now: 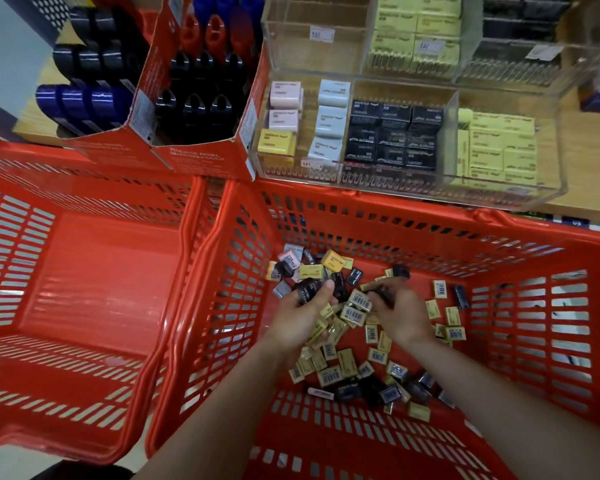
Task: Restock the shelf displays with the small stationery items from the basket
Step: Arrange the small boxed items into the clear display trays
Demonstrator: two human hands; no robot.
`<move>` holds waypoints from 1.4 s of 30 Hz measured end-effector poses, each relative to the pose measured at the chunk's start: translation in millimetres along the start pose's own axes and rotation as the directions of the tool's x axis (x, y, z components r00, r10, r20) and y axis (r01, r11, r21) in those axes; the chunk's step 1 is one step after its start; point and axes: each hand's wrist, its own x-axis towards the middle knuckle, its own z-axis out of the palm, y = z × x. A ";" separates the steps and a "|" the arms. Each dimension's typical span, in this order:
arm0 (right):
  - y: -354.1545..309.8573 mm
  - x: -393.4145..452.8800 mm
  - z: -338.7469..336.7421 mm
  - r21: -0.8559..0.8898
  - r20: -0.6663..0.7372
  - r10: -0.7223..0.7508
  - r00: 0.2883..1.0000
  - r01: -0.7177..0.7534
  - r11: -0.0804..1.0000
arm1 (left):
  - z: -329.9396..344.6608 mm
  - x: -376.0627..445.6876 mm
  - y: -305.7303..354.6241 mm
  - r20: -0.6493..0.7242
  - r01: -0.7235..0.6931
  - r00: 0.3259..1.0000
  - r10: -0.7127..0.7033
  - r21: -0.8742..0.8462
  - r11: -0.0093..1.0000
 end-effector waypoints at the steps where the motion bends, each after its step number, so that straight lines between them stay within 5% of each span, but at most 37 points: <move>1: -1.0 -0.8 -7.5 0.126 0.000 0.095 0.995 -0.094 0.988 | 2.1 -4.0 5.9 0.000 -0.041 0.999 0.041 0.060 0.997; 4: -11.7 -16.0 -35.9 0.490 0.122 0.263 0.957 -0.288 0.823 | 9.1 -21.5 30.0 0.081 -0.140 0.989 0.124 0.235 0.962; 7: -45.5 -47.8 -77.7 0.685 0.308 0.173 0.935 -0.344 0.643 | 13.2 -57.4 67.0 0.175 -0.199 0.975 0.135 0.428 0.882; 10: -91.8 -86.8 -130.5 0.573 0.295 -0.050 0.954 -0.135 0.809 | 17.9 -103.6 113.7 0.269 -0.362 0.931 0.246 0.608 0.706; 14: -163.1 -150.2 -205.9 0.331 0.196 -0.340 0.920 0.265 0.906 | 29.4 -172.7 172.8 0.389 -0.528 0.780 0.491 0.830 0.181; 18: -197.0 -185.5 -250.4 0.189 0.008 -0.548 0.836 0.537 0.822 | 50.8 -218.2 197.0 0.415 -0.448 0.559 0.718 0.880 -0.160; 21: -195.7 -192.7 -262.7 0.214 -0.041 -0.550 0.834 0.545 0.811 | 67.3 -232.1 204.6 0.410 -0.366 0.442 0.798 0.895 -0.257; 24: -190.0 -190.4 -271.8 0.242 -0.008 -0.475 0.880 0.462 0.853 | 75.4 -234.0 212.9 0.417 -0.470 0.447 0.791 0.862 -0.189; 29: -200.6 -174.2 -293.9 0.607 0.022 -0.215 0.976 0.158 0.779 | 70.5 -233.3 227.9 0.387 -0.715 0.676 0.627 0.548 0.433; 31: -204.0 -170.1 -298.1 0.647 0.069 -0.184 0.981 0.096 0.756 | 70.6 -233.7 233.0 0.382 -0.719 0.694 0.610 0.412 0.560; 42: -213.8 -158.3 -304.7 0.703 0.160 -0.121 0.980 -0.027 0.710 | 87.4 -218.4 249.3 0.315 -0.716 0.695 0.646 0.220 0.663</move>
